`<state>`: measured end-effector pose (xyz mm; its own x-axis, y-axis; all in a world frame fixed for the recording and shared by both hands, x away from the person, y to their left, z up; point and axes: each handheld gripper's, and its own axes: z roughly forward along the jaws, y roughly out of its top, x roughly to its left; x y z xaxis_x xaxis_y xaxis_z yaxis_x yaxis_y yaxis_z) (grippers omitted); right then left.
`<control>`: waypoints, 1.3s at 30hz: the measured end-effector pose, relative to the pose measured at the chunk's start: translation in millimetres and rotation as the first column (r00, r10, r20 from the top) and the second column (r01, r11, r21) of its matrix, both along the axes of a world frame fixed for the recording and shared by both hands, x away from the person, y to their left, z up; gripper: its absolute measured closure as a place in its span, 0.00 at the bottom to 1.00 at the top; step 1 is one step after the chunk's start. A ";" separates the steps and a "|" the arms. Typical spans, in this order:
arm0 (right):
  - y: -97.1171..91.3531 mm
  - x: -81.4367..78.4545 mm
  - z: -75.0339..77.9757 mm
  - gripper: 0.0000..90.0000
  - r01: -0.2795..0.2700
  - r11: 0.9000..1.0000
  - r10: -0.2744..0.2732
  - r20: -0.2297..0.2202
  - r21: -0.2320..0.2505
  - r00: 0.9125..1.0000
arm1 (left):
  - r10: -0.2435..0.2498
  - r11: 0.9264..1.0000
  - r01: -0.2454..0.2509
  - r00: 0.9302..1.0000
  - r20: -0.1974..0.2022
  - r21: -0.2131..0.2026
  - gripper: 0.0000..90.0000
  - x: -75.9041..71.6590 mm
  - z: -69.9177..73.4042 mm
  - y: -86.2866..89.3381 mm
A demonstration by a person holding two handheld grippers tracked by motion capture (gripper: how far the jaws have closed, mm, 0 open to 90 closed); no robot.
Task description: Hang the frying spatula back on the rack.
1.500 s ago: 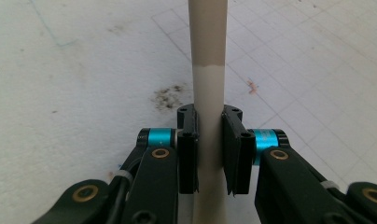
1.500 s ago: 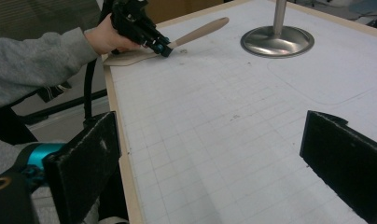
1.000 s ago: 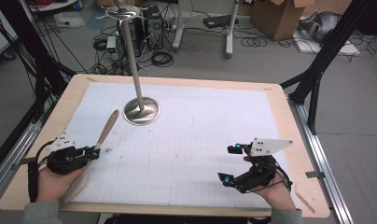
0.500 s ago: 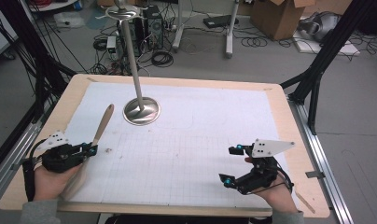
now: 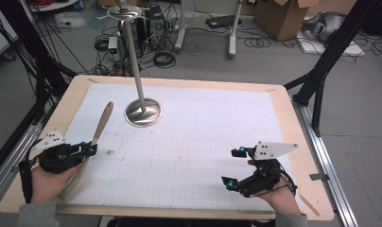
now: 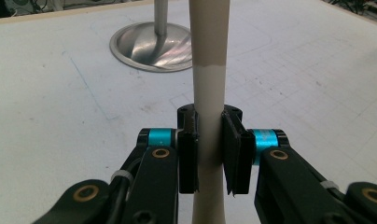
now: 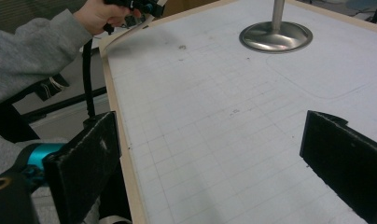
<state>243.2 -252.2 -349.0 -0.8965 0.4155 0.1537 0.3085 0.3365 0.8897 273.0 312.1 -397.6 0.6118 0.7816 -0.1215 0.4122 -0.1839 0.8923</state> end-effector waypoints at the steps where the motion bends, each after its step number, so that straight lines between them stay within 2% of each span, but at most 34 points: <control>1: -0.1 0.1 -0.1 0.05 0.001 1.000 -0.001 0.001 -0.001 1.000 | -0.003 1.000 0.003 1.000 0.001 -0.002 0.86 0.3 0.7 0.4; 7: 1.0 0.0 -0.5 0.05 -0.001 1.000 0.001 0.000 -0.003 1.000 | -0.009 1.000 0.009 1.000 -0.007 -0.015 0.86 3.9 2.9 1.2; 17: 0.1 -0.5 0.3 0.05 0.002 1.000 -0.002 -0.001 0.001 1.000 | -0.014 0.999 0.014 1.000 0.006 -0.043 0.86 8.7 10.0 2.9; 22: 1.5 0.3 -0.9 0.05 -0.001 1.000 0.001 -0.002 -0.005 1.000 | -0.015 0.997 0.015 1.000 0.004 -0.076 0.86 10.9 14.2 9.0; 28: 3.3 0.9 -2.0 0.05 -0.003 1.000 0.002 -0.011 -0.012 1.000 | -0.022 0.996 0.022 1.000 0.004 -0.081 0.86 11.9 19.4 13.6; 33: 3.1 1.1 -2.0 0.05 -0.004 1.000 0.004 -0.010 -0.009 1.000 | -0.028 0.995 0.028 1.000 0.003 -0.096 0.86 15.0 26.7 18.3; 36: 2.8 1.0 -1.9 0.05 -0.002 1.000 0.002 -0.011 -0.009 1.000 | -0.025 0.995 0.027 1.000 0.012 -0.096 0.86 16.9 34.5 20.1; 39: 3.0 1.3 -2.0 0.05 -0.003 1.000 0.003 -0.010 -0.008 1.000 | -0.027 0.993 0.029 0.999 0.020 -0.113 0.86 19.7 42.6 22.0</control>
<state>244.5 -249.2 -350.9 -0.8964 0.4138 0.1592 0.3162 0.3449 0.8838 292.7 334.1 -355.0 0.6359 0.7461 -0.1974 0.3920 -0.0919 0.9154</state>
